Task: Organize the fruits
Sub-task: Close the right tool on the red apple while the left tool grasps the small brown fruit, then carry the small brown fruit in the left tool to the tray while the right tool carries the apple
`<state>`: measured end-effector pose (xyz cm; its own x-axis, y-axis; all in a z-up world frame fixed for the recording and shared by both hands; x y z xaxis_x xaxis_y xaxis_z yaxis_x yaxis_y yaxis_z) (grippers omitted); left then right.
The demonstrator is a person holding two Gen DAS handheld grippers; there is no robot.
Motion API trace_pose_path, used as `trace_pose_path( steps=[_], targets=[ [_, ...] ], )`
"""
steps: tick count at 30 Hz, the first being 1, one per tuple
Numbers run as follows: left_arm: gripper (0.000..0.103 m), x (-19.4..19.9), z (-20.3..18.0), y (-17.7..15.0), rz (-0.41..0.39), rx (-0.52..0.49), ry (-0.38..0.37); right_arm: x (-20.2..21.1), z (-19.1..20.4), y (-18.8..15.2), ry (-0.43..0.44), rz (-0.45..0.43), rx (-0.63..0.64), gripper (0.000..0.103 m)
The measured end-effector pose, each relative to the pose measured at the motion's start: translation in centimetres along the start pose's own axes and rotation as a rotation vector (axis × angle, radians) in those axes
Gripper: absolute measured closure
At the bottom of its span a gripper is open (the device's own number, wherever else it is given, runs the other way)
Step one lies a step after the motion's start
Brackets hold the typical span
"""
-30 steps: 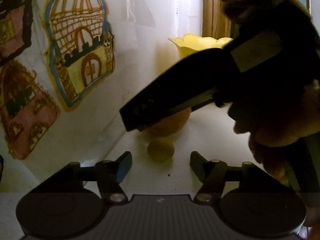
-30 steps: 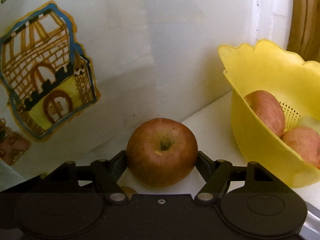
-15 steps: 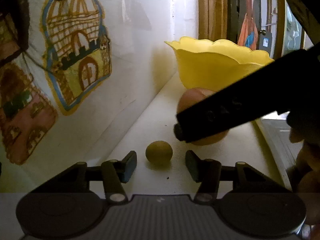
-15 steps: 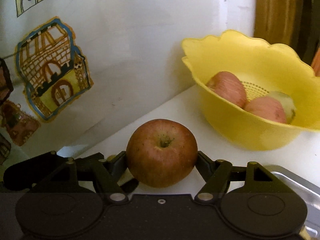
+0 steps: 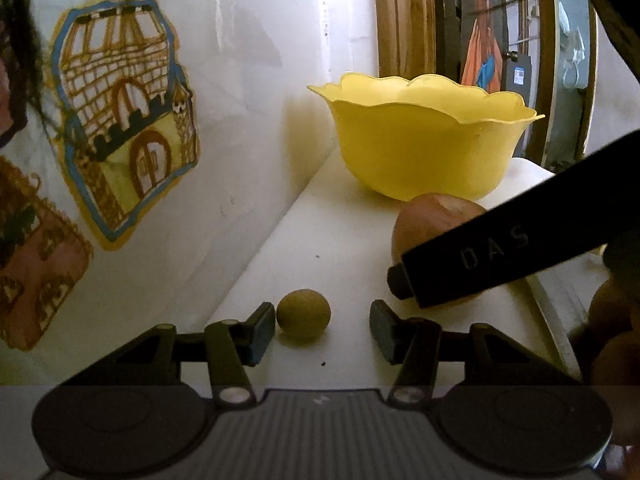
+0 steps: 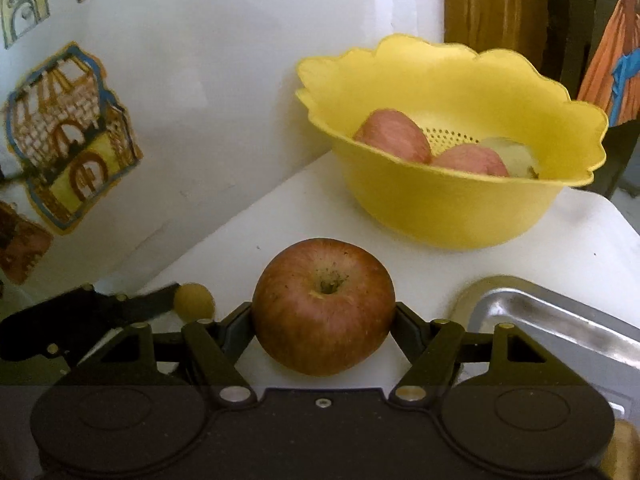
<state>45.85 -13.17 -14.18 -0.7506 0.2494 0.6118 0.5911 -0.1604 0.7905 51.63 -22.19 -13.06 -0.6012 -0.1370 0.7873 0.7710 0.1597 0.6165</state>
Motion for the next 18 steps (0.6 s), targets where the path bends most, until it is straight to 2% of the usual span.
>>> trace_pose_path(
  steps=[3,6,10,14,18],
  targets=[
    [0.045,-0.24,-0.04,0.22,0.001,-0.005,0.001,-0.14,0.18,-0.29,-0.005,0.002,0.006,0.029],
    [0.05,-0.25,-0.1,0.24,0.0,-0.007,-0.003,0.1,-0.05,-0.45,-0.005,0.001,0.009,0.029],
    [0.063,0.05,-0.2,0.04,-0.002,-0.01,-0.016,0.42,-0.34,-0.85,-0.005,0.004,0.009,0.028],
    [0.071,0.21,-0.32,-0.01,-0.001,-0.021,-0.017,0.19,-0.34,-0.71,-0.001,0.031,0.004,0.028],
    [0.072,0.39,-0.31,0.0,0.008,-0.021,-0.019,0.08,-0.35,-0.39,-0.004,0.028,0.013,0.029]
  ],
)
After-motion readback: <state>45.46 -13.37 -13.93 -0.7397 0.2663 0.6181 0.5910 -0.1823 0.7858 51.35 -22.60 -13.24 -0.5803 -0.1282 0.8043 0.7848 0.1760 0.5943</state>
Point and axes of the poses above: each gripper's, at about its wrist camera, not at the fingertips, and x roughly against the way its jaws point, z to its left, y to its top, the point moved 7 cm from there along -x, roughly the way its jaws point, and after that the axes turned 10 degrees about -y, right-handed, at the moved point
